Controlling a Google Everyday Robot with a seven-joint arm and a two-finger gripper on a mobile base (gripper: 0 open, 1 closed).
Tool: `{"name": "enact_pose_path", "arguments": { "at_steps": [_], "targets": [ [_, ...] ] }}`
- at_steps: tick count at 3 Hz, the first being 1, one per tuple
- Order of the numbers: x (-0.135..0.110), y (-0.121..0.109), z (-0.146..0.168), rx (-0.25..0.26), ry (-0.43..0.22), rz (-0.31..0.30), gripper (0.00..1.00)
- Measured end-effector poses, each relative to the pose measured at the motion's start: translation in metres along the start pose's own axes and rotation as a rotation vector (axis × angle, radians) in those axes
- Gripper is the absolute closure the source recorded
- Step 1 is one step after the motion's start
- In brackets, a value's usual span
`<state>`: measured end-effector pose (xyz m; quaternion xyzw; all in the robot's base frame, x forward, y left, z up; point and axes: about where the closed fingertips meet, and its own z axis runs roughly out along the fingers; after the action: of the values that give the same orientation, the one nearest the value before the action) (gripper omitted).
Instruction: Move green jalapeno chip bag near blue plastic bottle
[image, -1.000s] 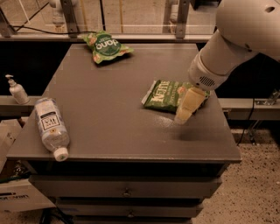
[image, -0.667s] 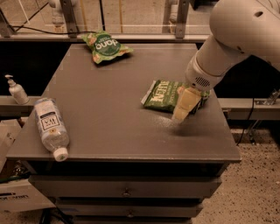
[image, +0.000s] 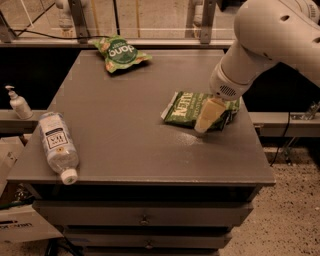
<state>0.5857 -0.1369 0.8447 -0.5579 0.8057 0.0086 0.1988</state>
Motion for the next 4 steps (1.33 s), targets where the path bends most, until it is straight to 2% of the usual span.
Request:
{"name": "enact_pose_path", "arguments": {
  "at_steps": [3, 4],
  "targets": [
    [0.002, 0.001, -0.001, -0.001, -0.01, 0.008, 0.88],
    [-0.015, 0.0, -0.02, -0.003, -0.065, 0.002, 1.0]
  ]
}}
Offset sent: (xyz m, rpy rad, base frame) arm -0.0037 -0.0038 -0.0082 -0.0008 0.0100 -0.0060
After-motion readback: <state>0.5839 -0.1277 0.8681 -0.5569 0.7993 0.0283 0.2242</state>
